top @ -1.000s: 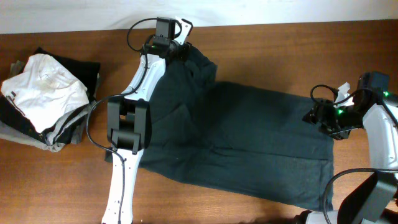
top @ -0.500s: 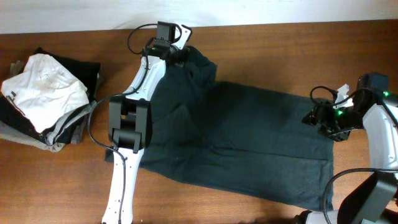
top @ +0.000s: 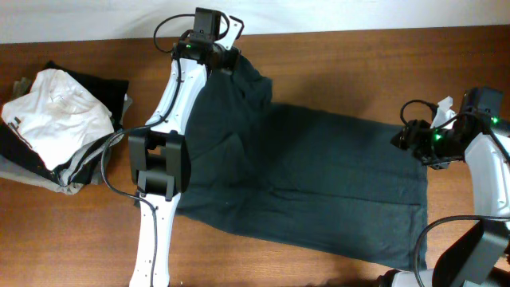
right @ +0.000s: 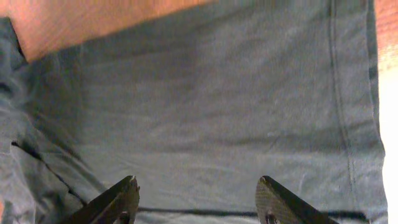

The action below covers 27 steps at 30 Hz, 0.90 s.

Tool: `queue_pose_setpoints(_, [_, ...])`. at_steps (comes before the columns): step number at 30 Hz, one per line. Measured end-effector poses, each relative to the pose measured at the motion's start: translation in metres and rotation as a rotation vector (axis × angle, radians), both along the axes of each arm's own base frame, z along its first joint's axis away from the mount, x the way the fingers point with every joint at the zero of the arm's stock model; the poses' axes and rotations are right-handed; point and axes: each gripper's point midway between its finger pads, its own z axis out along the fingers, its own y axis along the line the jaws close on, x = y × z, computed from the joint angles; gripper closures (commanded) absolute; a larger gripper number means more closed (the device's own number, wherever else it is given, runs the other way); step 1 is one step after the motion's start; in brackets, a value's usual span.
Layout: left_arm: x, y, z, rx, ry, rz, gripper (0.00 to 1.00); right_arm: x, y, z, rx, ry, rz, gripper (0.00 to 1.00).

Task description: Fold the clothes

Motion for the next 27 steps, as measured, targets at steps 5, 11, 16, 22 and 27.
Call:
queue_pose_setpoints(5, [-0.0028, 0.0025, -0.0028, 0.004, 0.017, 0.002, 0.84, 0.0017, -0.0007, 0.0005, -0.003, -0.007, 0.0, 0.35])
queue_pose_setpoints(11, [-0.0027, 0.0022, -0.0027, 0.006, 0.016, 0.0, 0.43, 0.0017, -0.0007, 0.0005, -0.003, -0.007, 0.0, 0.36])
queue_pose_setpoints(16, [-0.0043, 0.002, -0.0037, 0.005, 0.023, -0.004, 0.01, -0.0008, 0.0003, -0.0002, 0.002, 0.003, 0.0, 0.35])
queue_pose_setpoints(22, [-0.0083, 0.0011, -0.0063, 0.002, 0.043, -0.01, 0.03, -0.0022, 0.001, -0.0006, 0.004, 0.01, 0.0, 0.35])
queue_pose_setpoints(27, [-0.0005, 0.0086, -0.0098, 0.009, 0.024, 0.015, 0.23, -0.0022, 0.001, -0.0006, 0.004, 0.01, 0.0, 0.35])
